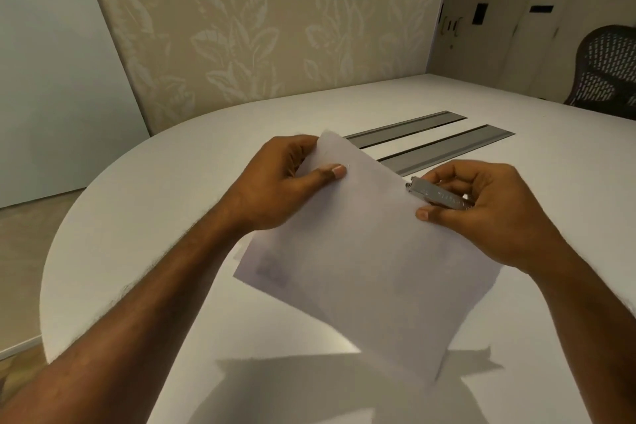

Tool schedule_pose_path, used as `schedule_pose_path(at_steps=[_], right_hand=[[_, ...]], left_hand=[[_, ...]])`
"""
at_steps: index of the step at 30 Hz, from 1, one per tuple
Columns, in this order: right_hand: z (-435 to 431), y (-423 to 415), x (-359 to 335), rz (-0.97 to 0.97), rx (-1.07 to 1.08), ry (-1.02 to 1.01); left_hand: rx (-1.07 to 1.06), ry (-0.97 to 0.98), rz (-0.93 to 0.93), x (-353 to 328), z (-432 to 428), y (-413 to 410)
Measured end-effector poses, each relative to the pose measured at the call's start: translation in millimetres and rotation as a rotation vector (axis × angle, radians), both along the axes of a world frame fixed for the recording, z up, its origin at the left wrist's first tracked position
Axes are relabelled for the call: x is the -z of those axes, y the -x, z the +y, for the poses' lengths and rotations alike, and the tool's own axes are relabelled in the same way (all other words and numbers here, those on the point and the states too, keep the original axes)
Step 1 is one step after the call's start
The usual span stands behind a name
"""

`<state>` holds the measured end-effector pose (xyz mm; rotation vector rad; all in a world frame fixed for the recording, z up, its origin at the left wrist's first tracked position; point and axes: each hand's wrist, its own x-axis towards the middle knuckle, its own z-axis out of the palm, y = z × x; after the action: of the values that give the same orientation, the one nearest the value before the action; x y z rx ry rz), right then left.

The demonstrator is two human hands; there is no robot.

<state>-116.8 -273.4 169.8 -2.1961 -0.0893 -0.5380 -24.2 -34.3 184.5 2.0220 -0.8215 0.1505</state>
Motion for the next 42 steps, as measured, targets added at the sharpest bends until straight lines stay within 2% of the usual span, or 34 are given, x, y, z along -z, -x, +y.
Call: schedule_pose_path(at_steps=[7,11,13,20,29,34,36,38,42], right_hand=[[11.2,14.5,-19.8,-0.433,0.130,0.370],[17.9,20.9,-13.7,-0.610,0.236,0.584],[22.3,24.1,-5.8,-0.636,0.258,0.639],[38.7,37.7,50.6,-0.486,0.185,0.716],[57.7,54.1,105.6,-0.118,0.049,0.729],[68.4,57.8,117.3,0.118,0.037,0.616],[65.1,56.9,117.8,0.306,0.006,0.344],[59.0,52.5,122.3,0.338,-0.001,0.076],[49.7,31.4,129.9,0.377,-0.027,-0.132]], left_hand=[[-0.003,0.189,-0.216,3.9,-3.6,-14.2],[0.061,0.296,-0.273,17.2,-1.0,-14.4],[0.108,0.285,-0.269,29.2,4.3,-16.0],[0.170,0.155,-0.147,93.3,29.8,-9.6],[0.150,-0.041,-0.071,145.3,51.5,0.6],[0.157,-0.132,-0.062,156.1,58.6,4.2],[0.180,-0.106,-0.011,159.6,61.3,5.5],[0.216,-0.068,0.043,163.4,64.2,5.3],[0.264,-0.034,0.136,170.4,67.0,-0.5]])
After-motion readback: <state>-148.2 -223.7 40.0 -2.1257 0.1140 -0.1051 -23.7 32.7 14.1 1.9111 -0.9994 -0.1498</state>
